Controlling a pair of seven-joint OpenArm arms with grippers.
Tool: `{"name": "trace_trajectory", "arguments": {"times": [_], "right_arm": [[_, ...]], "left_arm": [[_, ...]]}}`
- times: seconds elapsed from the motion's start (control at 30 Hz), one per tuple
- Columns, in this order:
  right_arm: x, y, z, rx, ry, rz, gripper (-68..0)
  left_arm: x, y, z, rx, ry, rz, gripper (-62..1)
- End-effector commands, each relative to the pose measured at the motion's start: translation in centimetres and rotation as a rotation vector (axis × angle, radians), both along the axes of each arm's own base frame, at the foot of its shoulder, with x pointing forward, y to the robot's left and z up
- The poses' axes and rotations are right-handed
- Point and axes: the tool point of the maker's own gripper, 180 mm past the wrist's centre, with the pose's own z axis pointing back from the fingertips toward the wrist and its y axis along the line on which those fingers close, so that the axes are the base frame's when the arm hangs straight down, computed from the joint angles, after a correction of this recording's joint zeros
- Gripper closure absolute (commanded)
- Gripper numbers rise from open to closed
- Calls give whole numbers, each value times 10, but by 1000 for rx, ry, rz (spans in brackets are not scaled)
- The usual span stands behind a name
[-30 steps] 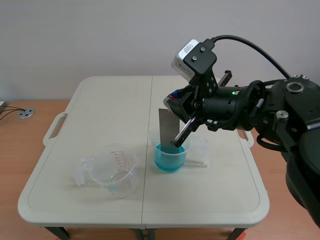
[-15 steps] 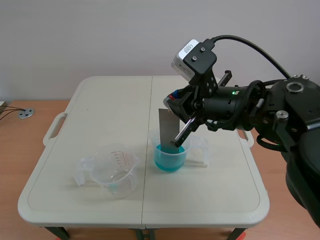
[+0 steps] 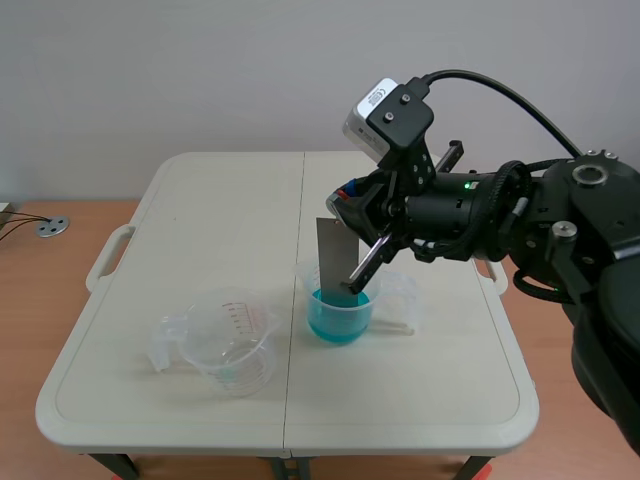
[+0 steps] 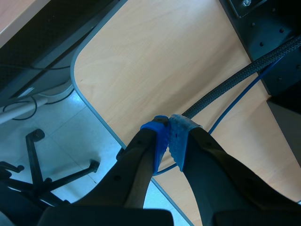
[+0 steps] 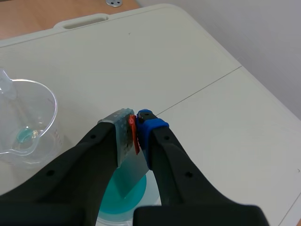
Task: Hold the metal plate by the orange handle, dip it into the blue solution, take it out and point at it, then put the plate back in the beaker on the left.
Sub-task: 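Hold the plate still in the solution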
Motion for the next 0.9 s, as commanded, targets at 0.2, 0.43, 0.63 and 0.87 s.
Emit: {"name": "trace_trajectory", "arguments": {"times": [0.2, 0.43, 0.63, 0.87], "right_arm": [[4, -2, 20, 13, -58, 10, -15], [2, -3, 44, 27, -120, 24, -15], [-5, -1, 64, 29, -163, 36, -15], [-21, 2, 83, 13, -213, 53, -15]], "left_arm": [[2, 0, 2, -5, -7, -4, -15], [3, 0, 2, -3, -9, -4, -15], [10, 6, -2, 22, -1, -2, -15], [34, 24, 7, 58, -70, 27, -15]]}}
